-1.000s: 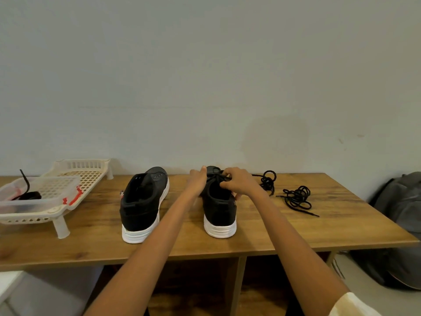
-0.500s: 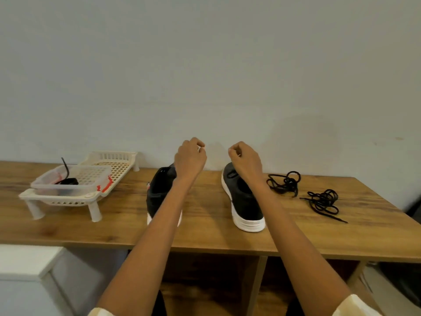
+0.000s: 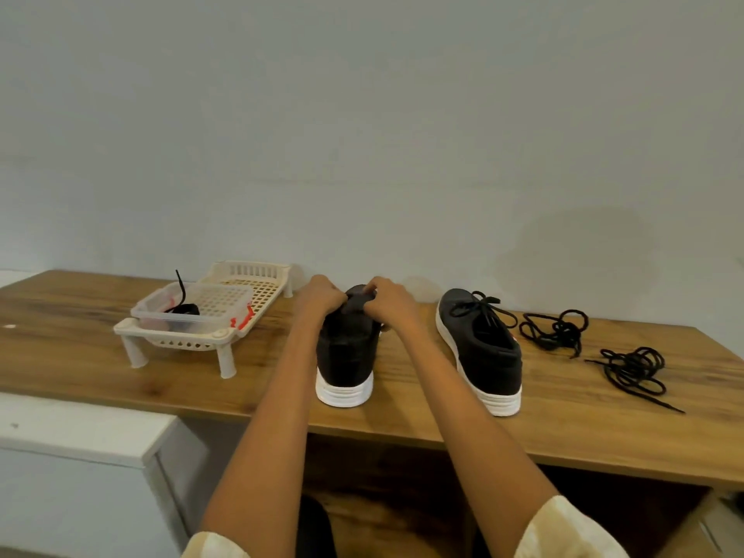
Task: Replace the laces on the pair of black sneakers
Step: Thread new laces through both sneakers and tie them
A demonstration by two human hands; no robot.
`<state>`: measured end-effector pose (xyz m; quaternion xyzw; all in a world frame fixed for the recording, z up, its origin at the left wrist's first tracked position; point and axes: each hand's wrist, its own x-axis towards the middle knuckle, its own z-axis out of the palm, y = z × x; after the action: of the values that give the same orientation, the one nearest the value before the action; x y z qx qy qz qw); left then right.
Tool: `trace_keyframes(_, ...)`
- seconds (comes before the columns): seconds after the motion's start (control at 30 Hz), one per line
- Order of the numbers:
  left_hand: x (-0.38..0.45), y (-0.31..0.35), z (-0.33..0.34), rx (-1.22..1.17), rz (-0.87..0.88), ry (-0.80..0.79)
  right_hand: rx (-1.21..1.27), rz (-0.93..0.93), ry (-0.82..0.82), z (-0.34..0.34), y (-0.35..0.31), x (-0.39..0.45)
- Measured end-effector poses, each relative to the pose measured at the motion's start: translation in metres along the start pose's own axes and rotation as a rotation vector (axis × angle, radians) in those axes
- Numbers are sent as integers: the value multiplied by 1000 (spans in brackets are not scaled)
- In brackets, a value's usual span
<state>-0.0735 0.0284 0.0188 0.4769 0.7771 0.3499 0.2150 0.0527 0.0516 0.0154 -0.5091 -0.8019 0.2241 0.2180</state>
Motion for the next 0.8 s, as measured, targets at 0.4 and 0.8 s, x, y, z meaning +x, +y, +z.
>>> trace_keyframes(0.4, -25, 11, 5, -148, 91, -111, -125, -2, 90, -31, 24, -15)
trace_keyframes(0.8, 31, -126, -156, 812, -143, 138, -135, -355, -146, 106, -187, 60)
